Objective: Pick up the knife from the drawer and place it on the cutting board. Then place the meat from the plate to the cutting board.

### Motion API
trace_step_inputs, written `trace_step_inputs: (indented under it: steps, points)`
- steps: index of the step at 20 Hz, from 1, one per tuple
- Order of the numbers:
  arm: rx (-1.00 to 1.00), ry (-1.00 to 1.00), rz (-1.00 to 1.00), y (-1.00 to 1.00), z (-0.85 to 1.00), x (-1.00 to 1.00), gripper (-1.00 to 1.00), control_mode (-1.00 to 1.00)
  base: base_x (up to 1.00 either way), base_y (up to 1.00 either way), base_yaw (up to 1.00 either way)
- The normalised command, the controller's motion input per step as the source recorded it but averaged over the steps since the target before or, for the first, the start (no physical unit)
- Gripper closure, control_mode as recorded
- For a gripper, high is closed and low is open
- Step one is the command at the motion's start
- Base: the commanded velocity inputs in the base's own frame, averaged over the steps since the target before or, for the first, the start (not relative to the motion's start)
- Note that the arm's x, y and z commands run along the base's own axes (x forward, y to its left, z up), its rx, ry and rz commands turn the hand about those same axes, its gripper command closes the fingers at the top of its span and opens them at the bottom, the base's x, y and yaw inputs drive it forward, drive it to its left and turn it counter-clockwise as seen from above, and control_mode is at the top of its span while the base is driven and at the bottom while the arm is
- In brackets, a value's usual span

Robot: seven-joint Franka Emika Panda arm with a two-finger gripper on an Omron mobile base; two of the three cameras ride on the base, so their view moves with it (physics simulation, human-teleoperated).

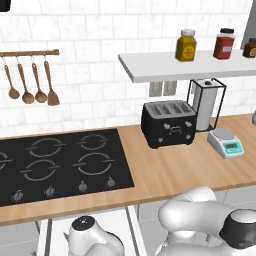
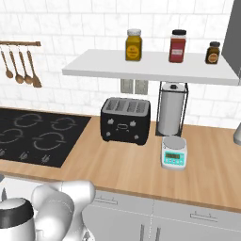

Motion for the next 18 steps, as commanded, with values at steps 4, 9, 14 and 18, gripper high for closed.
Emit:
trace_step_inputs:
  steps: [4, 9, 14, 18]
  points:
    - [-0.19, -0.26, 0.11, -0.44, -0.18, 0.04, -1.00, -1.00, 0.00, 0.00, 0.00]
    - [-0.02, -0.04, 0.18, -0.54, 0.00, 0.17, -1.00, -1.00, 0.00, 0.00, 0.00]
    - [0.00, 0.00, 0.12, -0.53, 0.00, 0.36, -1.00, -1.00, 0.00, 0.00, 0.00]
    - [0.00, 0.01, 0.07, -0.43, 0.00, 0.63, -1.00, -1.00, 0.00, 0.00, 0.00]
